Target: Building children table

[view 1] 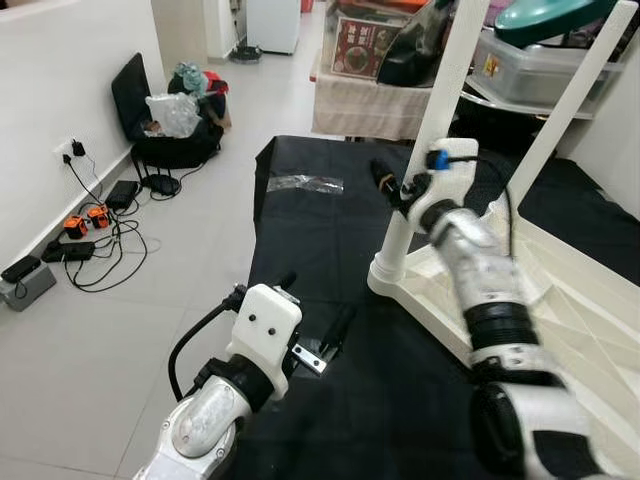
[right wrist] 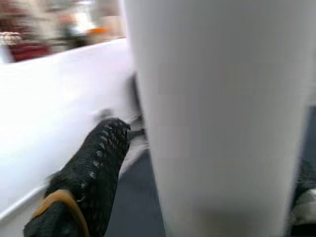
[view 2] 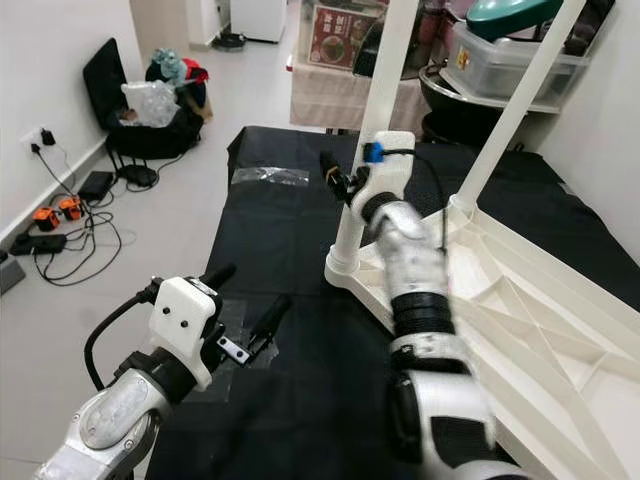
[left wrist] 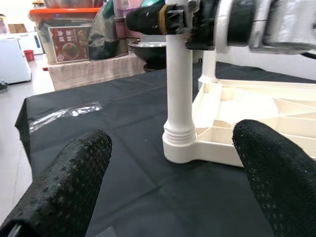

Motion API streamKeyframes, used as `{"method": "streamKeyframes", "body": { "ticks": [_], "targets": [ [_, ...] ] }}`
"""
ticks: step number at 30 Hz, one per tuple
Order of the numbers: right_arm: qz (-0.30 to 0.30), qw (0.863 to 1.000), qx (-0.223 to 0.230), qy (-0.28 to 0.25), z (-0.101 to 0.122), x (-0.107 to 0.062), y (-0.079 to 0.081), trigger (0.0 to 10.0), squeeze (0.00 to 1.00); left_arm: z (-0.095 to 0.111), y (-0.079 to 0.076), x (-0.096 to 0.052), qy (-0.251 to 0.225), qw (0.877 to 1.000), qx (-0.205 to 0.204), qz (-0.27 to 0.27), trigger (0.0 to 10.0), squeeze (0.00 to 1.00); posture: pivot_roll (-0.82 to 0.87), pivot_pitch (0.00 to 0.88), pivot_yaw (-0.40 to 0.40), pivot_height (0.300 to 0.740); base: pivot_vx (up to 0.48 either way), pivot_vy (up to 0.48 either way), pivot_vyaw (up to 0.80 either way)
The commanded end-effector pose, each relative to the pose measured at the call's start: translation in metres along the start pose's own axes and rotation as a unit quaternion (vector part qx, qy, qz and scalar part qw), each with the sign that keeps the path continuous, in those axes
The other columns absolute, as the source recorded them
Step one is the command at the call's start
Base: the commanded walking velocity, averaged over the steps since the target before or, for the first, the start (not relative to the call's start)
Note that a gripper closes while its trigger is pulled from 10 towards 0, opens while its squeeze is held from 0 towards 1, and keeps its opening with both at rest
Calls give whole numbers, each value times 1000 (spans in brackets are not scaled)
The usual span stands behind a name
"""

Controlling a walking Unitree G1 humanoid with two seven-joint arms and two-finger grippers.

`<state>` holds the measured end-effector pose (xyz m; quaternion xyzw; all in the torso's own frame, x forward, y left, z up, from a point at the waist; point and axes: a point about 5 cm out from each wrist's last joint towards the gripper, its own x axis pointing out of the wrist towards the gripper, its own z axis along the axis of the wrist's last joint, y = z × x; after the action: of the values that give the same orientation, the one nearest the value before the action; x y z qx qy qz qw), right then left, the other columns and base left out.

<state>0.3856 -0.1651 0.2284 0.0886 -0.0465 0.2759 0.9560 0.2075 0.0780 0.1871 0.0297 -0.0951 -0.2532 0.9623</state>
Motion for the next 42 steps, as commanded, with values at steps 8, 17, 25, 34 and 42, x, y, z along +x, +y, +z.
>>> {"method": "streamKeyframes", "body": {
  "ticks": [8,17,25,34,42],
  "targets": [
    [318,944,52,71,-30,-13,34,10000,0,2,-1,3,-4,1000,-1,-1,10000,0,103,0,-109,740,0,0,0],
    [315,945,54,69,-39,6,43,0,0,3,0,2,-3,1000,1,0,10000,0,113,0,-117,740,0,0,0],
    [220,975,26,31,-32,9,28,0,0,2,-1,1,-3,1000,0,0,10000,0,105,0,-111,740,0,0,0],
    [-182,980,-22,78,-47,5,-15,0,0,1,0,1,-1,1000,-1,-1,10000,0,92,5,-106,740,0,0,0],
    [-427,903,-42,27,-36,-18,-30,0,0,0,-2,2,0,1000,-2,-4,10000,0,88,1,-104,740,0,0,0]
  ]
}}
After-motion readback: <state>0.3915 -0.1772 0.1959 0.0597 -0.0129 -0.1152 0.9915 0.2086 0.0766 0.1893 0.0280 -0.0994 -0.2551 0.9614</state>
